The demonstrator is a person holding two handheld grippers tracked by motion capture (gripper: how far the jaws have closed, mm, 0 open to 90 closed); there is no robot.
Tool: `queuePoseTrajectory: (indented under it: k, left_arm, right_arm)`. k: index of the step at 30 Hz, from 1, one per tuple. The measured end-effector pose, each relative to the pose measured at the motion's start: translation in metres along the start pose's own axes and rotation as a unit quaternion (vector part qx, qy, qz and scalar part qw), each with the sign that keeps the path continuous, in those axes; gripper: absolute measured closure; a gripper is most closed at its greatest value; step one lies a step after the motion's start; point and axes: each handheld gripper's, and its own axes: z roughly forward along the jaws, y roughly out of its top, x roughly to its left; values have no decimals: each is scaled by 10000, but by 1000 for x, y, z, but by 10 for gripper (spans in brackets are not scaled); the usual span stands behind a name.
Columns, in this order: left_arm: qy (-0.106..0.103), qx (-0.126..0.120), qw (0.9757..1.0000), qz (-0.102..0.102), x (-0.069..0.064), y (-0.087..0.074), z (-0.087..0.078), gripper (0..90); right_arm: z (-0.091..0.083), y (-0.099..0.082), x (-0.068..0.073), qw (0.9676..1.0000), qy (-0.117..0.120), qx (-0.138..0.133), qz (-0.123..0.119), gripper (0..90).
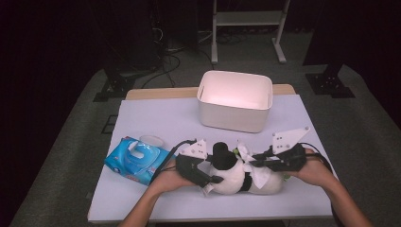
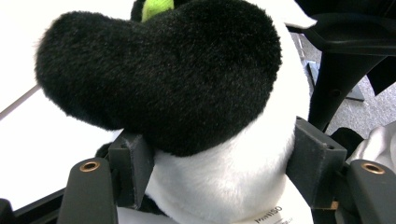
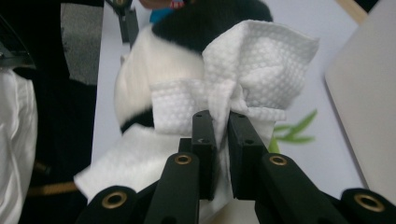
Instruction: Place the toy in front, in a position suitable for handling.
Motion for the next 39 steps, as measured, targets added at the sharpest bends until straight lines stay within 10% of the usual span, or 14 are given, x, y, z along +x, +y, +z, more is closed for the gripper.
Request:
queuePoseTrajectory:
  k: [7,19,30,39]
  left_arm:
    - [1,-63,9999,129,-2,4,2,337]
    - [47,4,9995,318,-9,10,4,352]
    - [-8,-111,9998,153,-4,4,4,356]
    - [19,-135,9994,306,-10,9,6,374]
  right_arm:
    - [-15,-12,1,9997,-97,-92,212,821]
    - [16,42,0,9991,250,-280,-188,824]
    - [7,6,0,9996,197,-87,165,824]
    - [16,36,1,9984,279,-500,5,824]
